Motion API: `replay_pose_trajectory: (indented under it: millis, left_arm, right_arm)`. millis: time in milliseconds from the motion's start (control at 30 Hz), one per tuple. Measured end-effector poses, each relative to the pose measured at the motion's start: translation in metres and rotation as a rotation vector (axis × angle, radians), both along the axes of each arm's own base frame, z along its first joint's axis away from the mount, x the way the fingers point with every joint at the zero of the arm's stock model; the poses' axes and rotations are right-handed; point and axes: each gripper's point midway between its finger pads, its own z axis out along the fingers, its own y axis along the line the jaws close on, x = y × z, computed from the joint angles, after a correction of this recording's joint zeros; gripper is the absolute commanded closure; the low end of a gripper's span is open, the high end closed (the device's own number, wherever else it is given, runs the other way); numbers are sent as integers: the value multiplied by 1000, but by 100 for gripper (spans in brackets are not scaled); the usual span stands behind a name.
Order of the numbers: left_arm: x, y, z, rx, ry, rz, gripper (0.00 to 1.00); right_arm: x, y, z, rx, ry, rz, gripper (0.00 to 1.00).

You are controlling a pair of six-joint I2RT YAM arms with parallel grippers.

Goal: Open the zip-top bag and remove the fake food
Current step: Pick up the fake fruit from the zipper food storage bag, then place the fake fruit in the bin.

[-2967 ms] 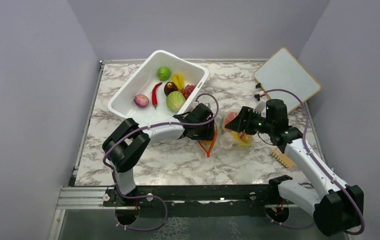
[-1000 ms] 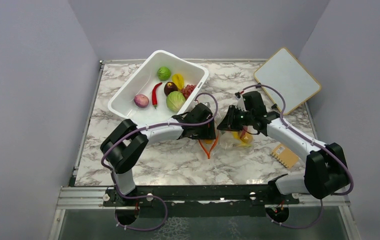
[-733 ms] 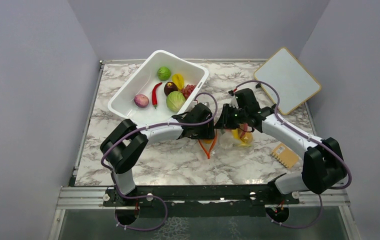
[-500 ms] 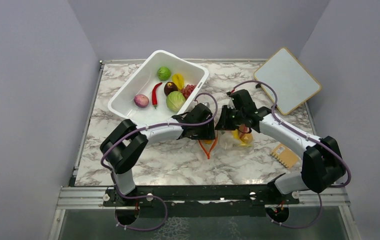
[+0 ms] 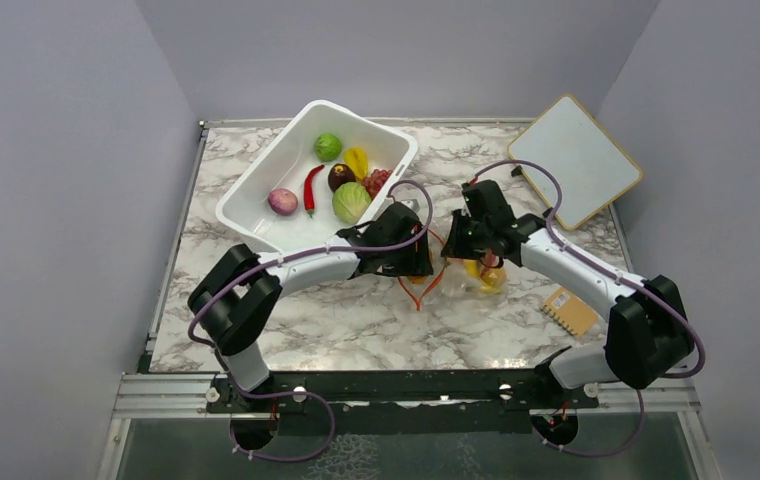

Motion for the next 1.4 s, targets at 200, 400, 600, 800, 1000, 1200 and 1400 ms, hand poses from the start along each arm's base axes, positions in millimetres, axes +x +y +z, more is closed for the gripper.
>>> replay_pose_trajectory:
  millis: [200,400,600,800,1000,1200,1400]
  left_arm:
    - [-10,-6,30,-75,-20,-68,89]
    - [-16,6,64,-98,-68,-89,92]
    - [-6,52,147,-144,-333,-6,97]
    - [53,119,187,-79,-473,184,98]
    - [98,187,124,65,-303,333,96]
    - [120,208,62,126,-114,350,95]
    - [165,220,49,137,-80,396,85]
  right_arm:
    - [-1,-8,3,-20,-22,-23,99]
    - [-6,-11,3,-15,-24,-30,99]
    - [-6,-11,5,-8,-24,-40,99]
    - [-7,-10,10,3,-34,-37,99]
    - [-8,-10,9,5,-27,-32,99]
    - [-10,-9,12,11,-29,-29,99]
    - [-11,-9,17,22,-37,-25,99]
